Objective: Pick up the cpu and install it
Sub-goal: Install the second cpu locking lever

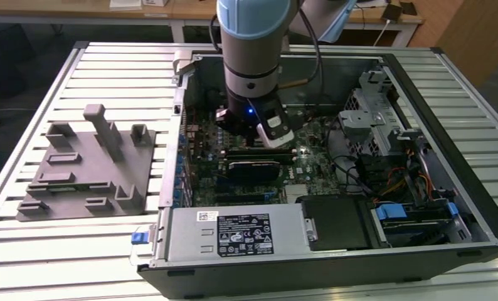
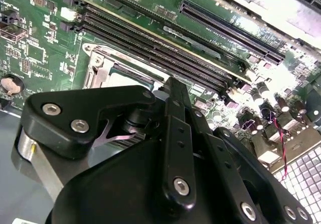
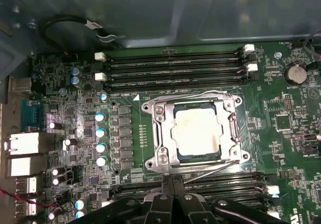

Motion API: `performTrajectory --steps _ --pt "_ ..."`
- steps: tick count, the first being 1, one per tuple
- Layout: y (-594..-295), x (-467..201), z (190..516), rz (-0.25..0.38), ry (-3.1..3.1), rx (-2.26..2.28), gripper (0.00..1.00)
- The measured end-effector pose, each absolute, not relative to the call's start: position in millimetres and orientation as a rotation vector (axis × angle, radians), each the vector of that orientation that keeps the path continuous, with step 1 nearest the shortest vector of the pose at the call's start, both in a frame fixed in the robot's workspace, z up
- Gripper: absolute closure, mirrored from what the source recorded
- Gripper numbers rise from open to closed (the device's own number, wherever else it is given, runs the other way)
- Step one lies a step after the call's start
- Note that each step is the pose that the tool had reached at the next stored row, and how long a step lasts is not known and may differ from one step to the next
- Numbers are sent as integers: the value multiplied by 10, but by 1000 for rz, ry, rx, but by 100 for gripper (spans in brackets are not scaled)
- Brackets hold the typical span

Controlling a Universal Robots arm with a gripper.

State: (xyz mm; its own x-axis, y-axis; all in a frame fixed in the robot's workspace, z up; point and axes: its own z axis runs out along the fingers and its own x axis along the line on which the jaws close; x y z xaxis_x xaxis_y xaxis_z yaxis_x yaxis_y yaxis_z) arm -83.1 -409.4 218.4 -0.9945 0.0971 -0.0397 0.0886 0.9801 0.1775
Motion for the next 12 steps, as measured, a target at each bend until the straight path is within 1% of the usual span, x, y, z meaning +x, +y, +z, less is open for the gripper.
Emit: performTrajectory --steps 12 --pt "-4177 -860 2118 358 3072 147 89"
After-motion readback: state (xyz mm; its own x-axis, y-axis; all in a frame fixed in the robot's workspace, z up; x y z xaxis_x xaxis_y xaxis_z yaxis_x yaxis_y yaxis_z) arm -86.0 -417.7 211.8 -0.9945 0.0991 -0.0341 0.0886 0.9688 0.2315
